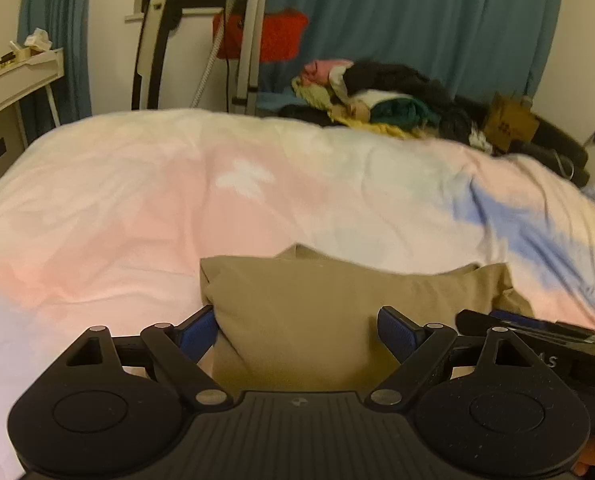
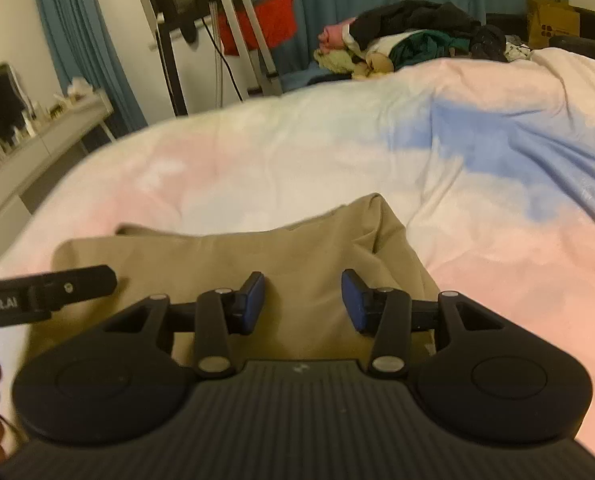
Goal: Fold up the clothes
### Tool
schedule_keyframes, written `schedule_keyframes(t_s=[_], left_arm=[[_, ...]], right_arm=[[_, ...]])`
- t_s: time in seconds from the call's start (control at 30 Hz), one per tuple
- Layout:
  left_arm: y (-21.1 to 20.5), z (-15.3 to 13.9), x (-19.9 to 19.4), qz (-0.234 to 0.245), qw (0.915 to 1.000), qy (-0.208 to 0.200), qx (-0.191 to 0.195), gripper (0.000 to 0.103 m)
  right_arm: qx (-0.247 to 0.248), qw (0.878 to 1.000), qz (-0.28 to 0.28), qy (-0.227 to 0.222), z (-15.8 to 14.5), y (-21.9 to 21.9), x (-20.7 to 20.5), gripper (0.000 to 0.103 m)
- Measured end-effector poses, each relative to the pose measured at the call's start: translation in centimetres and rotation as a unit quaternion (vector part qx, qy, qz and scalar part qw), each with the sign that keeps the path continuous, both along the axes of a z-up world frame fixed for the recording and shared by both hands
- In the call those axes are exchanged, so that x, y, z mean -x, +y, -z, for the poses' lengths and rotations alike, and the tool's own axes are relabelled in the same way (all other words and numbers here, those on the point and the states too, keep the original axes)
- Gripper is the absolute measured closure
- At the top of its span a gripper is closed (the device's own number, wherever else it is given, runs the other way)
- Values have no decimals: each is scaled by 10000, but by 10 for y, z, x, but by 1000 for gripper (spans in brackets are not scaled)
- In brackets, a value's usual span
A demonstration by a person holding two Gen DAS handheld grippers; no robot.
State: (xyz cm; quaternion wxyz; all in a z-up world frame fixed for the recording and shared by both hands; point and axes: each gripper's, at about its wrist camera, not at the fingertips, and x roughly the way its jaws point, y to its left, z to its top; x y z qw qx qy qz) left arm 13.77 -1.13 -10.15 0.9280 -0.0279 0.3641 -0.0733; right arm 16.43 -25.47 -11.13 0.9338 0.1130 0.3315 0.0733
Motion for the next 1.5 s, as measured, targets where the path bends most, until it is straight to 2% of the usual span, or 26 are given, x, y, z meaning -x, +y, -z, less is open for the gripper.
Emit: schedule_keyframes(t_s=[0.17,0.27,0.4,0.57,0.63,0.73,0.87,1.0,1.13,1.2,1.27,1.3,1.33,1.4,1.43,1.5], left_arm=[[-1,-4,14,69,9999,-97,-92,17],[1,-16,39,248,9996,-130,-30,17],[3,-31,76,376,9992,-89,64,17],[10,-23,97,229,9976,491,425,17],[11,-17,97,143,9965,709,417,17],[16,-17,101,49,9946,862,572,17],[29,-22,120,34,9891,1002,1077,17],[43,-8,130,-87,9718,1513,1808,17],[52,17,119,-385,9483,2009,2425,17],[57,29,107,-687,9343,2116,2787,18],[65,36,97,-941,9208,2060,3176,20],[69,38,93,-1038,9150,1989,3353,27],[73,39,91,-1112,9106,1899,3500,33],[79,42,89,-1276,8990,1839,3765,39],[82,45,90,-1367,8926,1852,3876,44],[85,49,91,-1463,8864,1849,3984,53]], right_arm=[[-116,9999,-19,-61,-15,-1,22,57],[-262,9993,-98,-232,-35,-1,55,57],[-192,9989,-115,-415,-56,-1,95,56],[-359,9988,-12,-325,-53,-5,131,56],[-216,9998,38,-42,-43,-1,130,56],[-181,9996,85,193,-33,1,126,56],[-317,9990,143,287,-28,-2,126,57],[-525,9979,231,285,-29,-7,129,55],[-748,9968,217,202,-34,-9,134,55],[-879,9957,236,185,-35,-10,136,55],[-1025,9942,282,184,-36,-12,137,54],[-1191,9921,345,195,-36,-14,138,44],[-1357,9897,409,206,-37,-17,139,29],[-1880,9803,541,259,-35,-25,142,13],[-2295,9709,591,351,-30,-30,143,15],[-2974,9507,596,638,-19,-37,142,14]])
